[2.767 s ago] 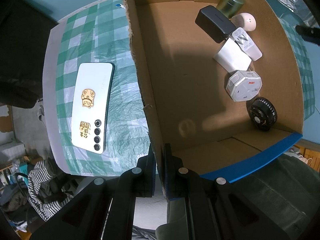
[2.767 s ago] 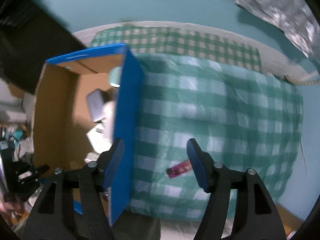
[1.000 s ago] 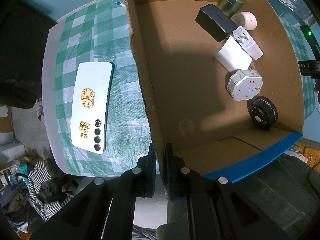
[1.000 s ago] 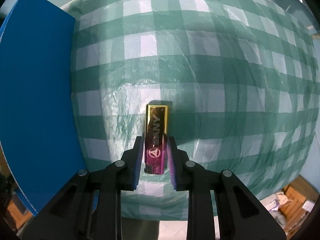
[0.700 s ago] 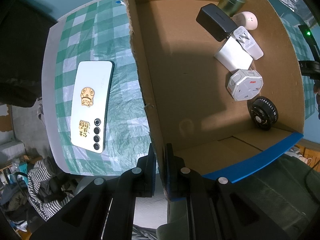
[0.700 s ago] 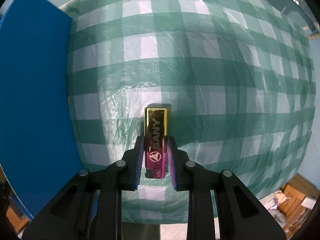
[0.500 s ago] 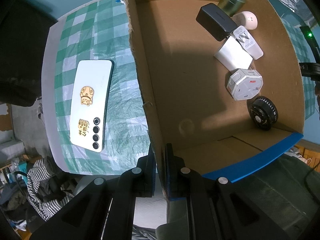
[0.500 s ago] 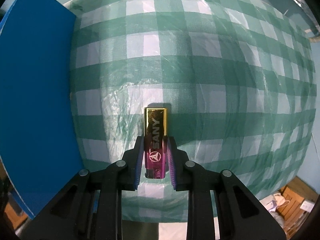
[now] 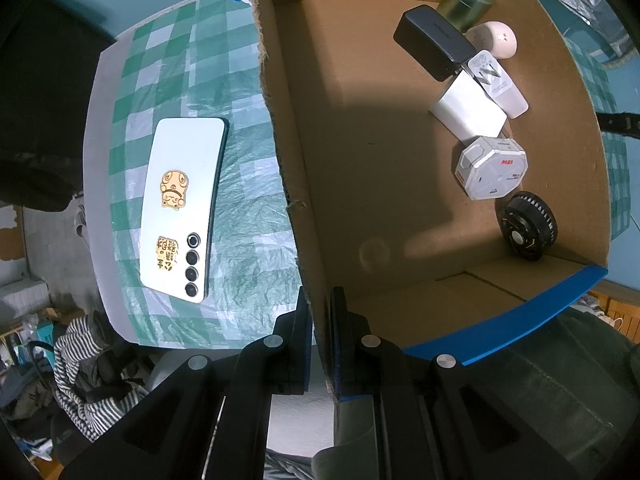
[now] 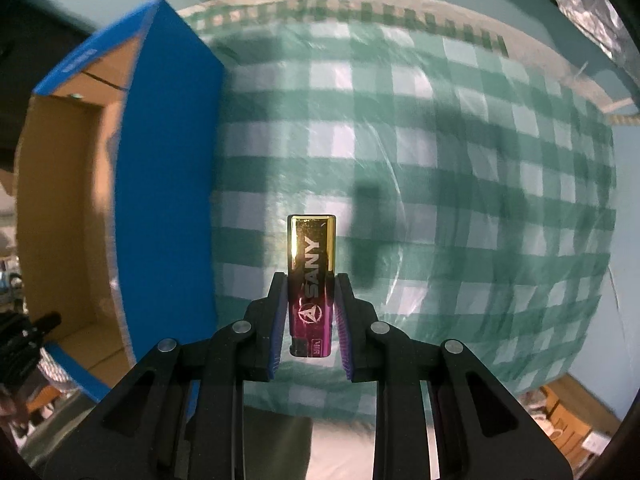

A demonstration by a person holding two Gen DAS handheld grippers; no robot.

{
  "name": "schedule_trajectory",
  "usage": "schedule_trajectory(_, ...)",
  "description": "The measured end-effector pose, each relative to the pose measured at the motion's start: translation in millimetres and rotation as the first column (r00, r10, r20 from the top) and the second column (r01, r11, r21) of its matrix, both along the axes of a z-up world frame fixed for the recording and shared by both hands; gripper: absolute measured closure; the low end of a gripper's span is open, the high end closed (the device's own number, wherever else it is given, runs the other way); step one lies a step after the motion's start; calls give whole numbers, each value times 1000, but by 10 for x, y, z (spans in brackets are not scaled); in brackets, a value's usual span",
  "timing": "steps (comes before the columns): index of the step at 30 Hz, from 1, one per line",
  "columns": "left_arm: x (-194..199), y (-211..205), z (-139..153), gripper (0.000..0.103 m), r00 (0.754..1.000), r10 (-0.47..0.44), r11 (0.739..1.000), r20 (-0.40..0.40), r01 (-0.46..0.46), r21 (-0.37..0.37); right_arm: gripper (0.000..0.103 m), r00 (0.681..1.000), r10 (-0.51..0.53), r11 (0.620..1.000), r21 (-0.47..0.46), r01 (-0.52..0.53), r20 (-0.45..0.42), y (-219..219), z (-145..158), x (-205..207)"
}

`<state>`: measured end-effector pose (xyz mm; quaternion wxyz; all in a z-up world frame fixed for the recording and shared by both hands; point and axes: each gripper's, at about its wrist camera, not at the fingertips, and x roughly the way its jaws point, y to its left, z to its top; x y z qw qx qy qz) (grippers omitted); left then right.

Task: Organize rigid objects
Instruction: 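Carry the SANY USB stick into the box and release it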

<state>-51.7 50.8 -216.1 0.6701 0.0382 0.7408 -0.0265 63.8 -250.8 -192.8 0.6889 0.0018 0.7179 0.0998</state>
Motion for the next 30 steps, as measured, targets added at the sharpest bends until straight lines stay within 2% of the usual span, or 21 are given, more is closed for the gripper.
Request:
schedule_trajectory(10,19,8,3,95,1000,5,1000,4,-5,-2,81,994,84,994,59,-89,68,243,405,-53)
schedule_trajectory(15,24,27,-5,95,1000,5,1000,3,-5,-4,81,986,138,985,95,-147,90,535,588,-107)
schedule_trajectory(30,21,41,-8,95,1000,7,1000,2,-7,-10,81,968,245,963,106,-249,48,1011,422,-291)
